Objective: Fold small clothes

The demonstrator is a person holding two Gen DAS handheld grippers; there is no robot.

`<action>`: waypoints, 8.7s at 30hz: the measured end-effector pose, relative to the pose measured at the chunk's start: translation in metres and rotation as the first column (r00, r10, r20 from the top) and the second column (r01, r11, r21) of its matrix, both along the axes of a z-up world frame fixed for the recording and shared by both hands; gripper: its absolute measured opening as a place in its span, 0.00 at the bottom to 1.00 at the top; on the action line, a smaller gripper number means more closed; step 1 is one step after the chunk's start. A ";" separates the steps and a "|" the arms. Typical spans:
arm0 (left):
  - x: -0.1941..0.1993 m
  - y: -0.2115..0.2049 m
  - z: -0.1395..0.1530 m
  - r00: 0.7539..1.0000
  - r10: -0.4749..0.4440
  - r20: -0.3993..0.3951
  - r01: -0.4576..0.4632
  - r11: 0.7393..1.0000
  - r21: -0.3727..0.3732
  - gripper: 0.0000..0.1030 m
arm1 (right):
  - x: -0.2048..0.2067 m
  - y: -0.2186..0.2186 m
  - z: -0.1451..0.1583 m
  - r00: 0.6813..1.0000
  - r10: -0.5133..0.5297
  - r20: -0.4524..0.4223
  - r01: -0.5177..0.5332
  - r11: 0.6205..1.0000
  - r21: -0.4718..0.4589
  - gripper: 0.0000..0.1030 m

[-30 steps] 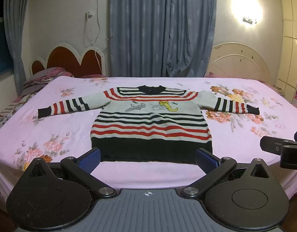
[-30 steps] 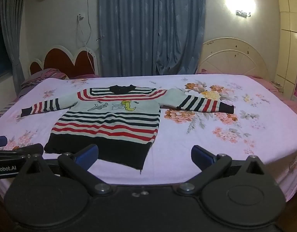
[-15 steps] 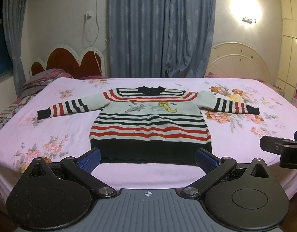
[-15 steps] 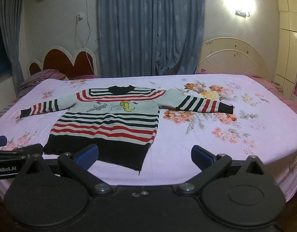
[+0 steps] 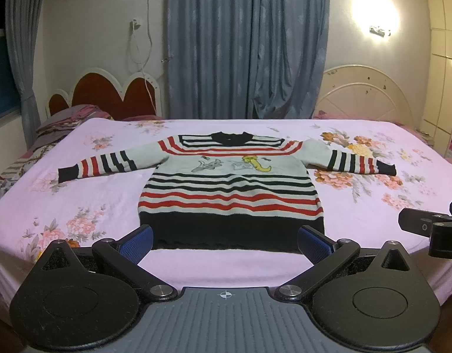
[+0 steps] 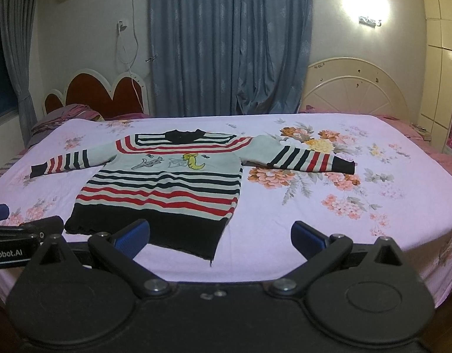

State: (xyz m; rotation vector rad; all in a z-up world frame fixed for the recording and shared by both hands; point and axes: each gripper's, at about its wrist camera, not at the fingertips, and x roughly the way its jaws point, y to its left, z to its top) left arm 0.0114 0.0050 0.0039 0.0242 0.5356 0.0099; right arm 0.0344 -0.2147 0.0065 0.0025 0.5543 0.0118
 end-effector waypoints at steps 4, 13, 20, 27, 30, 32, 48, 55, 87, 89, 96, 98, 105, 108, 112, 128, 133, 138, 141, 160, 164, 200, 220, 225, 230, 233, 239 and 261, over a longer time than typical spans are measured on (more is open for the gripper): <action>-0.001 0.001 0.000 1.000 0.001 0.002 -0.001 1.000 0.000 1.00 | 0.000 0.000 0.000 1.000 0.001 0.001 -0.001 1.000 0.000 0.99; 0.000 0.002 0.001 1.000 0.002 0.002 -0.002 1.000 0.001 1.00 | 0.000 0.006 0.002 1.000 0.012 0.004 -0.012 1.000 -0.014 0.99; 0.000 0.002 0.001 1.000 0.001 0.000 -0.001 1.000 0.003 1.00 | -0.001 0.009 0.001 1.000 0.011 0.004 -0.011 1.000 -0.017 0.99; -0.001 0.006 0.002 1.000 0.002 0.001 -0.002 1.000 0.000 1.00 | -0.002 0.012 0.001 1.000 0.012 0.002 -0.012 1.000 -0.016 0.99; 0.000 0.010 0.002 1.000 0.000 0.002 0.000 1.000 0.002 1.00 | -0.002 0.013 0.000 1.000 0.011 0.003 -0.011 1.000 -0.017 0.99; 0.001 0.013 0.002 1.000 -0.002 0.004 0.002 1.000 0.004 1.00 | -0.002 0.013 0.000 1.000 0.009 0.003 -0.009 1.000 -0.017 0.99; 0.021 0.022 -0.007 1.000 0.020 -0.019 -0.020 1.000 -0.021 1.00 | 0.018 0.008 -0.007 1.000 -0.013 0.000 0.013 1.000 0.024 0.99; 0.063 0.031 -0.018 1.000 -0.013 -0.018 0.012 0.998 -0.058 1.00 | 0.055 0.008 -0.014 0.999 -0.040 0.001 0.040 0.999 0.034 0.99; 0.373 -0.008 -0.077 0.995 -0.002 -0.102 -0.009 0.995 -0.102 1.00 | 0.307 -0.164 -0.064 0.885 -0.466 0.018 0.457 0.875 0.159 0.64; 0.397 -0.031 -0.083 0.991 0.000 -0.131 -0.008 0.998 -0.062 1.00 | 0.327 -0.195 -0.080 0.865 -0.502 -0.031 0.498 0.847 0.187 0.44; 0.449 -0.092 -0.101 0.979 0.000 -0.206 -0.007 0.999 -0.031 1.00 | 0.369 -0.279 -0.142 0.796 -0.577 -0.182 0.603 0.737 0.305 0.44; 0.457 -0.103 -0.105 0.975 -0.006 -0.223 0.002 1.000 -0.017 1.00 | 0.373 -0.293 -0.156 0.788 -0.579 -0.210 0.613 0.705 0.357 0.42; 0.483 -0.113 -0.106 0.968 -0.003 -0.251 -0.009 0.999 -0.048 1.00 | 0.381 -0.316 -0.177 0.766 -0.600 -0.229 0.631 0.634 0.447 0.41; 0.495 -0.105 -0.109 0.958 0.017 -0.285 -0.028 0.999 -0.034 1.00 | 0.386 -0.314 -0.177 0.757 -0.615 -0.219 0.643 0.642 0.417 0.24; 0.508 -0.081 -0.121 0.935 0.034 -0.352 -0.042 0.999 -0.015 1.00 | 0.392 -0.315 -0.173 0.756 -0.621 -0.204 0.644 0.653 0.398 0.08; 0.524 0.062 -0.122 0.960 0.043 -0.278 -0.094 0.980 -0.173 1.00 | 0.495 -0.080 -0.126 0.991 -0.104 -0.084 0.120 0.969 0.216 0.07; 0.521 0.098 -0.126 0.963 0.061 -0.264 -0.116 0.974 -0.196 0.99 | 0.520 0.012 -0.142 0.988 0.071 -0.135 -0.049 0.985 0.164 0.07; 0.521 0.115 -0.134 0.960 0.054 -0.275 -0.120 0.966 -0.231 1.00 | 0.529 0.068 -0.171 0.963 0.156 -0.221 -0.129 0.983 0.133 0.09; 0.524 0.110 -0.137 0.961 0.003 -0.278 -0.080 0.961 -0.266 1.00 | 0.522 0.080 -0.168 0.964 0.168 -0.204 -0.145 0.982 0.123 0.27; 0.604 -0.023 -0.178 0.905 -0.276 -0.323 0.145 0.915 -0.376 0.04 | 0.457 -0.088 -0.123 0.932 -0.353 -0.086 0.363 0.906 0.217 0.27; 0.589 -0.005 -0.152 0.940 -0.268 -0.212 0.183 0.918 -0.351 0.04 | 0.453 -0.104 -0.129 0.912 -0.392 -0.119 0.410 0.876 0.253 0.27; 0.564 0.081 -0.191 0.990 0.016 -0.138 -0.036 0.989 -0.140 0.05 | 0.584 -0.096 -0.185 0.981 -0.085 -0.174 0.127 0.961 0.244 0.10; 0.612 -0.012 -0.186 0.966 -0.184 -0.179 0.160 0.977 -0.140 0.55 | 0.596 -0.043 -0.164 0.981 0.069 -0.183 -0.055 0.995 0.084 0.28; 0.607 0.001 -0.192 0.964 -0.199 -0.175 0.189 0.979 -0.071 0.56 | 0.606 -0.092 -0.173 0.973 -0.038 -0.227 0.067 0.990 0.120 0.34; 0.601 -0.008 -0.181 0.971 -0.178 -0.158 0.164 0.982 -0.095 0.56 | 0.591 -0.089 -0.163 0.980 -0.059 -0.190 0.081 0.990 0.113 0.31; 0.580 -0.017 -0.170 0.967 -0.221 -0.127 0.206 0.971 -0.123 0.56 | 0.570 -0.082 -0.151 0.988 -0.018 -0.151 0.038 0.991 0.129 0.31; 0.540 -0.045 -0.175 0.938 -0.318 -0.138 0.311 0.948 -0.070 0.56 | 0.511 -0.045 -0.148 0.976 0.076 -0.203 -0.051 0.991 0.122 0.29; 0.554 0.011 -0.187 0.950 -0.227 -0.217 0.211 0.973 -0.094 0.58 | 0.498 -0.028 -0.167 0.957 0.042 -0.288 -0.022 0.997 0.072 0.31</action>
